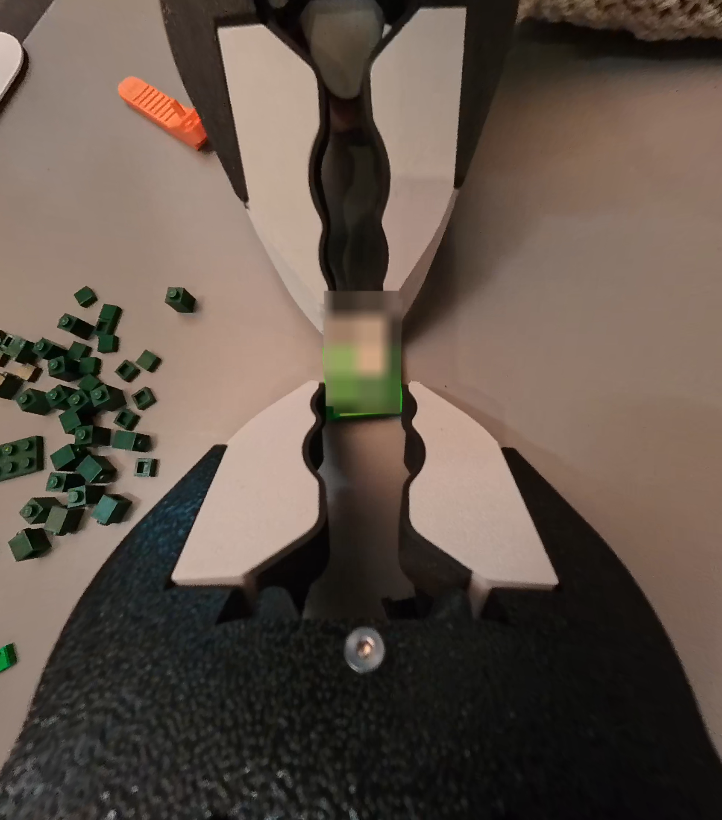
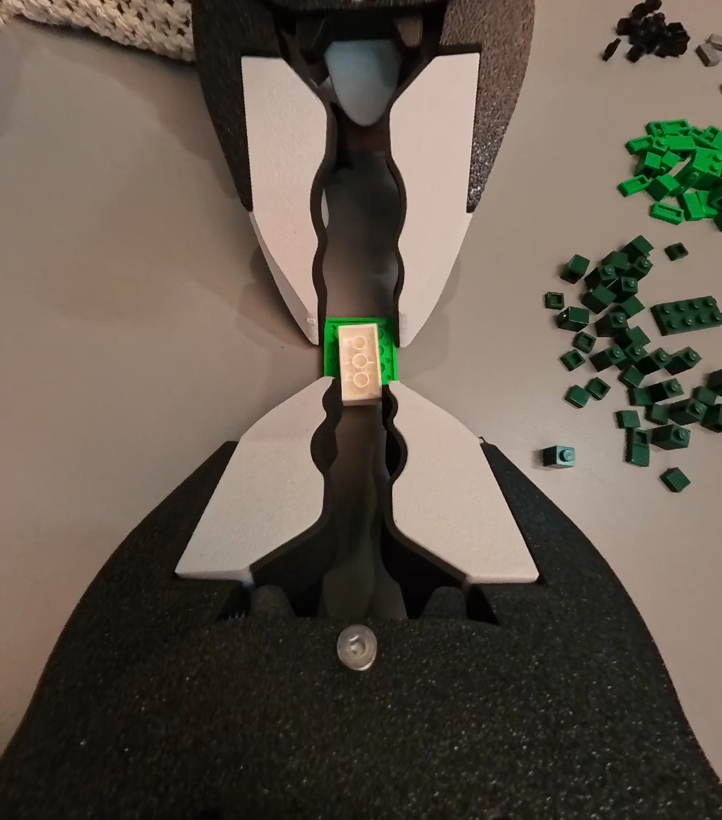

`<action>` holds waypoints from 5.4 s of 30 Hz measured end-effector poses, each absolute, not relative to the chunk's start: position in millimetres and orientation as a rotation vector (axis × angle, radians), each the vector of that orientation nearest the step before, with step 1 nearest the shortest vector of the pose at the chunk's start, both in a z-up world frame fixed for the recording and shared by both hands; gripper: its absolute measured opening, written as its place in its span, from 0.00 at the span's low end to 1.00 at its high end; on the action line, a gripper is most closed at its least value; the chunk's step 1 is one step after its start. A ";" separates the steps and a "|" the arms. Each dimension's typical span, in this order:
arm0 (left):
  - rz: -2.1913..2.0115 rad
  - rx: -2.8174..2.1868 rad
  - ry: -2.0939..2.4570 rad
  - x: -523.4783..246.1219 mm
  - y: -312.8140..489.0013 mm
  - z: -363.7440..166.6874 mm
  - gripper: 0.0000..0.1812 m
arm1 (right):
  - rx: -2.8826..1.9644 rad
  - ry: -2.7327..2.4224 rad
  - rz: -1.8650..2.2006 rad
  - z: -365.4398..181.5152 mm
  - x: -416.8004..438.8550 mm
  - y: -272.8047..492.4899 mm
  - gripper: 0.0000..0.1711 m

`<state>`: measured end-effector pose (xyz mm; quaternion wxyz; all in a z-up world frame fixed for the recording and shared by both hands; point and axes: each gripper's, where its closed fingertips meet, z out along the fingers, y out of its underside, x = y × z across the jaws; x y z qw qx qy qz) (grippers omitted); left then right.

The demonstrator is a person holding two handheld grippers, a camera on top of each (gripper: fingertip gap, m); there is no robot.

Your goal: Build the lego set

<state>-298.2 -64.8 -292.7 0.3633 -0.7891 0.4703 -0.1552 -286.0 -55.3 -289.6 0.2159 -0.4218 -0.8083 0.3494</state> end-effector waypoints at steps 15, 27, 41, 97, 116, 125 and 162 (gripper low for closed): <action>-0.418 -2.031 1.203 -298.6 -64.7 -292.4 0.18 | -1.193 -2.240 0.957 -290.3 -285.7 -53.9 0.10; -0.416 -2.040 1.170 -300.5 -61.4 -292.3 0.18 | -1.212 -2.222 0.938 -290.1 -286.9 -50.7 0.10; -0.420 -2.042 1.161 -301.6 -60.1 -292.1 0.18 | -1.217 -2.223 0.936 -289.6 -287.2 -51.2 0.12; -0.549 -1.886 1.262 -262.3 -94.4 -148.3 0.18 | -1.003 -1.528 1.226 -123.1 -224.7 -107.7 0.37; -0.598 -1.866 1.320 -244.5 -101.8 -147.9 0.18 | -1.034 -1.604 1.350 -136.3 -223.2 -113.7 0.36; -0.601 -1.871 1.320 -244.1 -101.4 -149.8 0.18 | -1.037 -1.610 1.333 -138.8 -223.2 -110.9 0.36; -0.560 -1.932 1.253 -249.0 -87.4 -145.5 0.18 | -0.494 -1.557 -0.398 -143.8 -249.8 -79.4 0.31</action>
